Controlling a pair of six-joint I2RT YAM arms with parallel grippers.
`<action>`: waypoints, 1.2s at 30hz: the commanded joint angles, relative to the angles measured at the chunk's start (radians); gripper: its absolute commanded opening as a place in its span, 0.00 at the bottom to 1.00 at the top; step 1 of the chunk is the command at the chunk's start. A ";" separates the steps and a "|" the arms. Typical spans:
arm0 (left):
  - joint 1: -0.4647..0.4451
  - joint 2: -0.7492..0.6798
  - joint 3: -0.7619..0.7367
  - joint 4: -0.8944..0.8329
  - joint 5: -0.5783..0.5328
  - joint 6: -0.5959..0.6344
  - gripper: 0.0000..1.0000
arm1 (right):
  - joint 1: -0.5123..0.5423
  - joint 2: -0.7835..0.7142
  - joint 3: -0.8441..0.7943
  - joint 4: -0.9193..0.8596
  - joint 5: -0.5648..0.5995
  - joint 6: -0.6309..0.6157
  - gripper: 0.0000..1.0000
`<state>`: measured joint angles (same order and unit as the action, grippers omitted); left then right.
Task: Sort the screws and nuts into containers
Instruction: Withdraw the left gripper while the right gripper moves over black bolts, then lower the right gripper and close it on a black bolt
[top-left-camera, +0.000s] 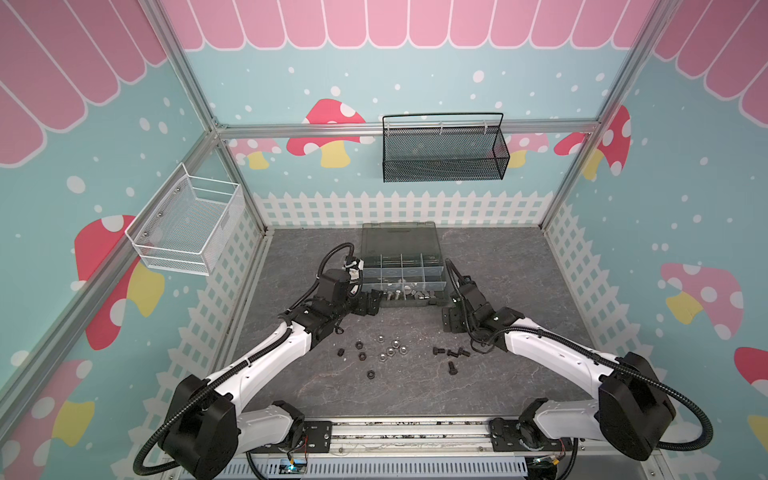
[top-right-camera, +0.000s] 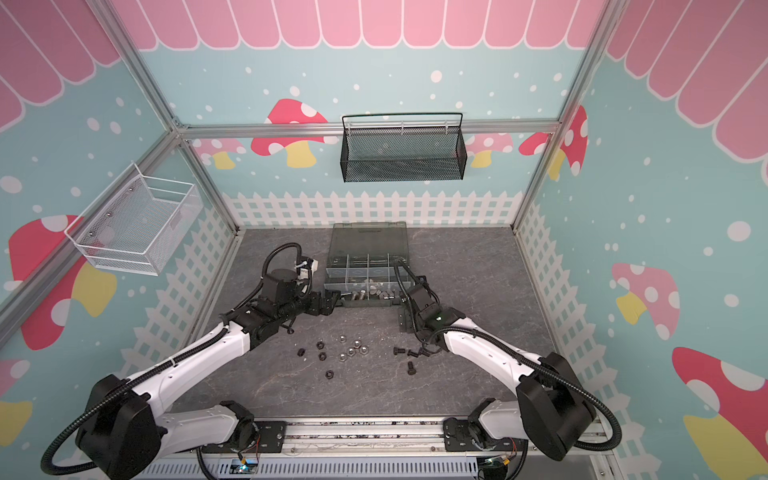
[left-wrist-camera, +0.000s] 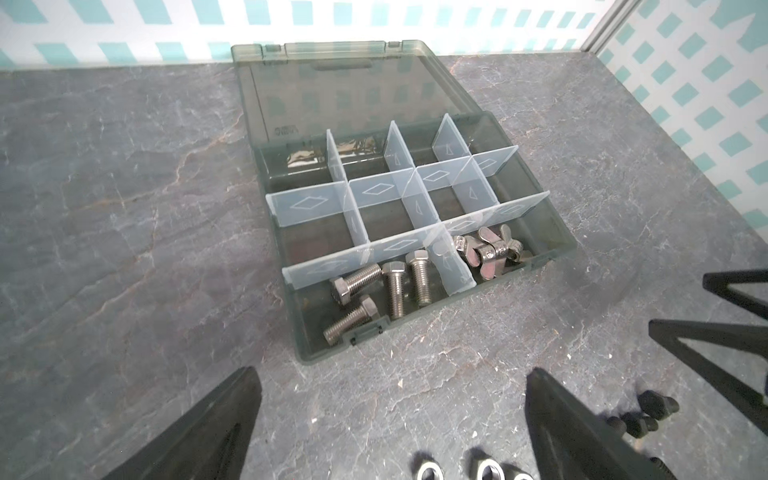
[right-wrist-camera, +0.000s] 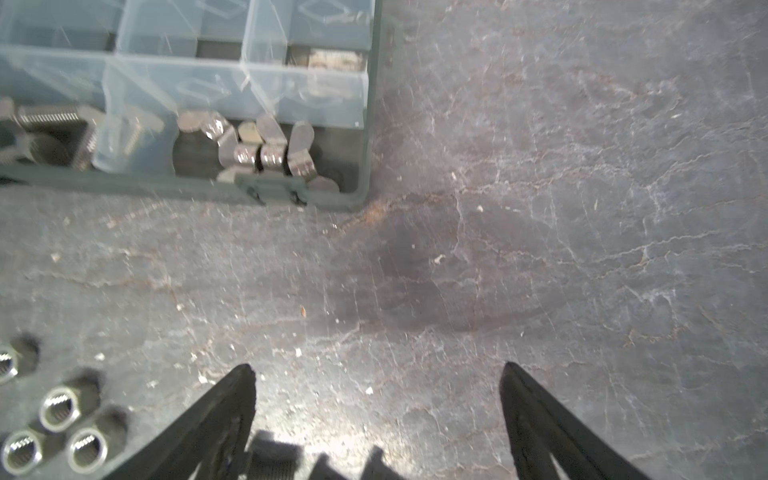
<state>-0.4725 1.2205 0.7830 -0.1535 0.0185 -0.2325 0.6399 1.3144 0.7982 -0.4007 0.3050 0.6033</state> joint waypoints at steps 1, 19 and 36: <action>0.000 -0.033 -0.051 0.082 -0.021 -0.123 1.00 | -0.009 -0.022 -0.036 -0.081 -0.063 0.033 0.88; 0.000 -0.019 -0.083 0.133 0.014 -0.170 0.99 | -0.026 -0.040 -0.183 -0.167 -0.176 0.158 0.56; 0.000 -0.023 -0.087 0.123 0.003 -0.168 1.00 | -0.039 -0.009 -0.194 -0.160 -0.193 0.178 0.54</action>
<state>-0.4725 1.2007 0.7052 -0.0391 0.0269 -0.3870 0.6075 1.2881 0.6178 -0.5457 0.1188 0.7521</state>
